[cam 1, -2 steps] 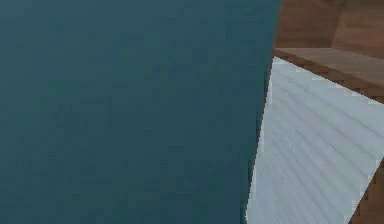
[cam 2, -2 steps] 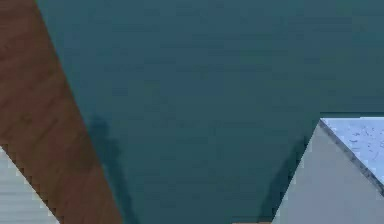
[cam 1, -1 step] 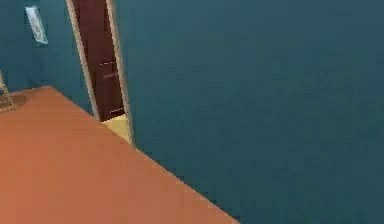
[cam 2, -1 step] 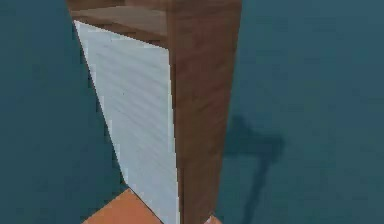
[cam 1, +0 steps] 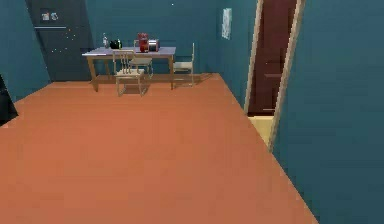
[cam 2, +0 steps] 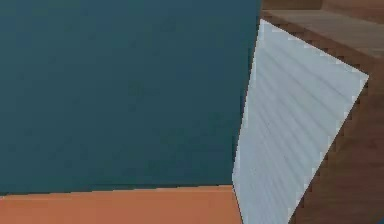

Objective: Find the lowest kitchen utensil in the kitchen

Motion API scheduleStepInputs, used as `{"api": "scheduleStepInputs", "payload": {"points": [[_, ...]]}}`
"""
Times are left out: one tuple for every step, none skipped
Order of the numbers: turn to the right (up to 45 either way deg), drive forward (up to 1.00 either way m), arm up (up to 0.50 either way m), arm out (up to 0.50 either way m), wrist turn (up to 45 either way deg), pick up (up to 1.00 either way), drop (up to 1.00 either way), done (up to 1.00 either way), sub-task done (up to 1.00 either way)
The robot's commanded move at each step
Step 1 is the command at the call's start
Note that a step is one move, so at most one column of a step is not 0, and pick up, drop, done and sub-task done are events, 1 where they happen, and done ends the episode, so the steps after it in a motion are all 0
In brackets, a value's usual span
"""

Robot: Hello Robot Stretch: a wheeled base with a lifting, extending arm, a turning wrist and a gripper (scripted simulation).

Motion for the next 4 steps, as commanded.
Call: {"api": "scheduleStepInputs", "payload": {"points": [[-30.0,0.00,0.00,0.00,0.0,0.00,0.00,0.00,0.00],[0.0,1.00,0.00,0.00,0.0,0.00,0.00,0.00,0.00],[0.0,1.00,0.00,0.00,0.0,0.00,0.00,0.00,0.00],[-3.0,0.00,0.00,0.00,0.0,0.00,0.00,0.00,0.00]]}}
